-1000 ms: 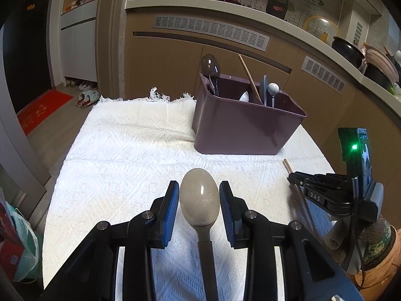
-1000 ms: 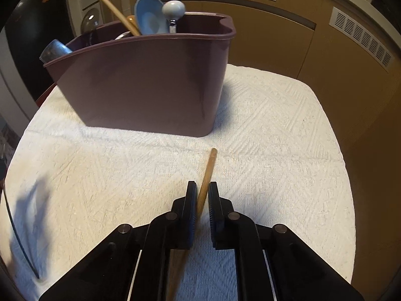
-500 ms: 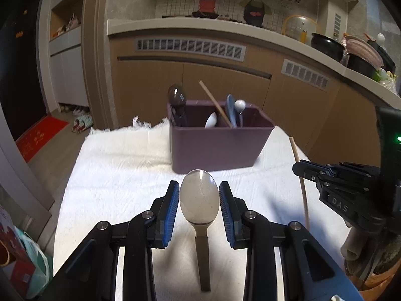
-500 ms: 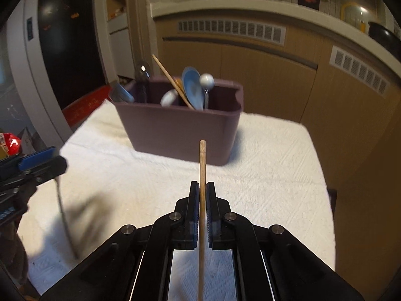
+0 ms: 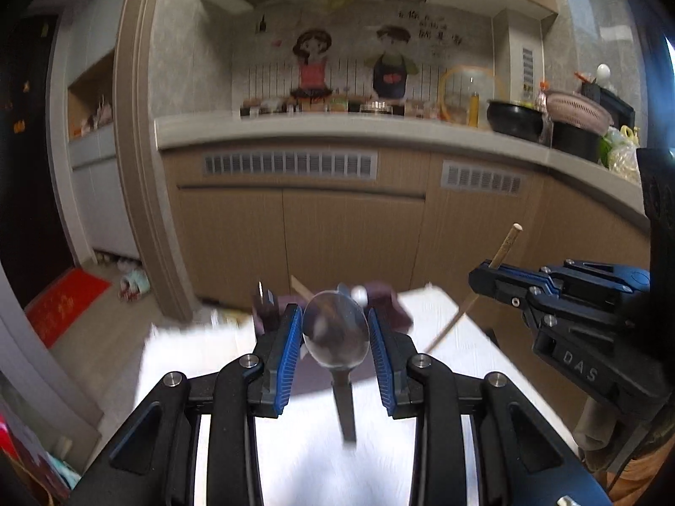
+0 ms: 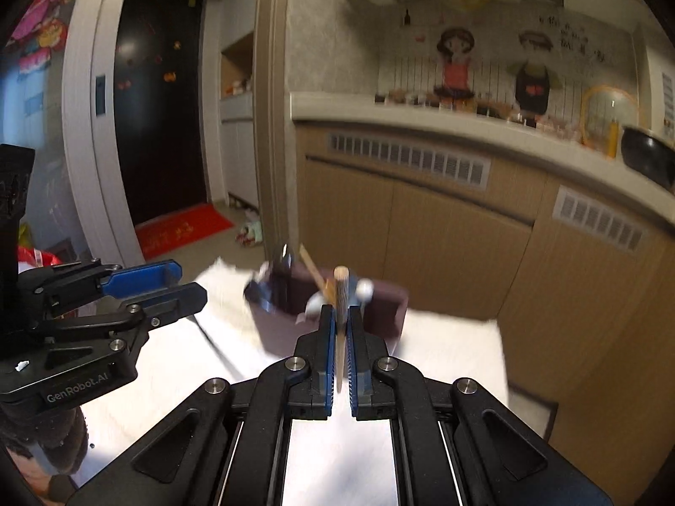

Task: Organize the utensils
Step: 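Carry both utensils over the caddy and open both grippers to drop them in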

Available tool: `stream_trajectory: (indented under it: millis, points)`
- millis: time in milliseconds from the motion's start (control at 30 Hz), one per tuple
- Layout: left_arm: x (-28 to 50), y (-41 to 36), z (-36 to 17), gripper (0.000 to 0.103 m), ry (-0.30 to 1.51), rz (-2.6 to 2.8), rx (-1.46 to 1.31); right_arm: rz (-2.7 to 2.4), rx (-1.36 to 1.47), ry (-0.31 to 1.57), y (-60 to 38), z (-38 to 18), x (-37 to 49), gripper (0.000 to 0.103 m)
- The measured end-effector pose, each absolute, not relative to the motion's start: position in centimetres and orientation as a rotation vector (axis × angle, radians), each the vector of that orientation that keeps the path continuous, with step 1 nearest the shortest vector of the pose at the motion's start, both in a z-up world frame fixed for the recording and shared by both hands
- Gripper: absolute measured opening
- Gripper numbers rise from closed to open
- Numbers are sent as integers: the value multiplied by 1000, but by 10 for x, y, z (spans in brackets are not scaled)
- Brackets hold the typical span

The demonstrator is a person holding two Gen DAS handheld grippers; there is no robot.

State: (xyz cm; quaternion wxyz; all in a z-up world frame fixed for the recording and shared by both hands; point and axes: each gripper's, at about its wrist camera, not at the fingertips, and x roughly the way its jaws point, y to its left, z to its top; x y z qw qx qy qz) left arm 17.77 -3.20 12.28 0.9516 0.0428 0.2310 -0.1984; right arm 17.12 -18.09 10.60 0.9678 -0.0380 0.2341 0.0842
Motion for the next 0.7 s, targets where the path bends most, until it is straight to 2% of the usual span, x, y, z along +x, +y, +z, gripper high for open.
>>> stream_trajectory:
  millis: [333,500,700]
  points:
    - [214,-54,179,29,346,-381,122,169,-130,403,-184,164,202,5]
    - [241,-56,177,29,356,-369,118,165,-134,412,-186,172,223,5]
    - [278,-54,155,29,423,-367,86,163,-120,464,-188,155,259,5]
